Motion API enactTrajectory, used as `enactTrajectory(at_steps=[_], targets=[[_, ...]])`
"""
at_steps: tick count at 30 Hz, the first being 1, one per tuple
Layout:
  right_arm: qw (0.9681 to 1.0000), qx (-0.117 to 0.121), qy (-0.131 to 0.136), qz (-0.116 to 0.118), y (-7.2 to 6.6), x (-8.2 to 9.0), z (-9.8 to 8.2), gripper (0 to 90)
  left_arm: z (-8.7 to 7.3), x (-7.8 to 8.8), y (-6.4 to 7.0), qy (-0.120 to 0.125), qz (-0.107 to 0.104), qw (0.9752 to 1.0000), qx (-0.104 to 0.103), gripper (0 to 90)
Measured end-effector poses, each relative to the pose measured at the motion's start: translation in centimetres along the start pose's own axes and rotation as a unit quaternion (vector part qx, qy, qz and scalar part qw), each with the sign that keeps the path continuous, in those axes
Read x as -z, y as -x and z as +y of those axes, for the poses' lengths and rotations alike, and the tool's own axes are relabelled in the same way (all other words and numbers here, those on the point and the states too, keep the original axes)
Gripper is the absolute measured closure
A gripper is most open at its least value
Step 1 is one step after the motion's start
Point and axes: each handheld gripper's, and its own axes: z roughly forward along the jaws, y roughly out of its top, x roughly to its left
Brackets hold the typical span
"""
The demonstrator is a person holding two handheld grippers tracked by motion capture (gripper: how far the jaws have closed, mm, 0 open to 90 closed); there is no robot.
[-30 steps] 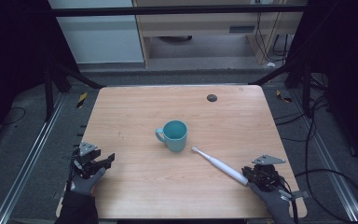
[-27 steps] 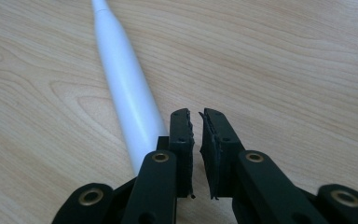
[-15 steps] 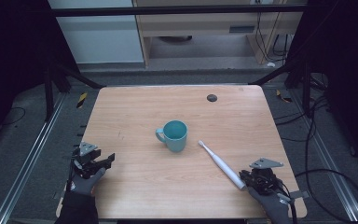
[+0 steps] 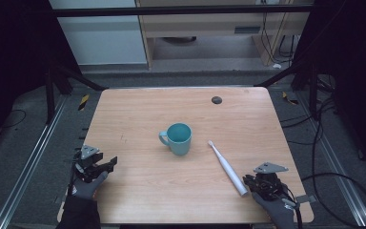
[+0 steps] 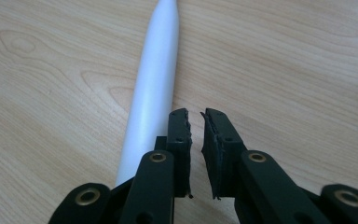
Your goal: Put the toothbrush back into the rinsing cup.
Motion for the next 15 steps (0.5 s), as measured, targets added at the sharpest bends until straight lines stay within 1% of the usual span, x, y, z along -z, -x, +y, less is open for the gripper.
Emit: enactTrajectory(at_steps=[4,6,10,14,15], targets=[[0.9999,-0.002,0.012,-0.009,0.2,0.4,0.7,76.2,0.0,-0.1,0.0,-0.003,-0.001,1.0,-0.001,36.0],[0.9998,-0.002,0.019,-0.009,0.2,0.6,1.2,74.4,0.0,-0.1,0.1,-0.001,-0.001,1.0,0.001,36.0],[0.9996,-0.002,0.02,-0.017,0.2,0.8,2.4,68.0,0.1,-0.2,0.1,-0.003,-0.001,1.0,-0.003,36.0],[0.9998,-0.005,0.017,-0.01,0.0,0.8,3.9,59.9,0.1,-0.3,0.1,-0.004,-0.004,1.0,-0.002,35.9],[0.9998,-0.002,0.017,-0.012,-0.1,0.8,4.2,58.5,0.1,-0.3,0.1,-0.004,-0.004,1.0,-0.002,35.9]])
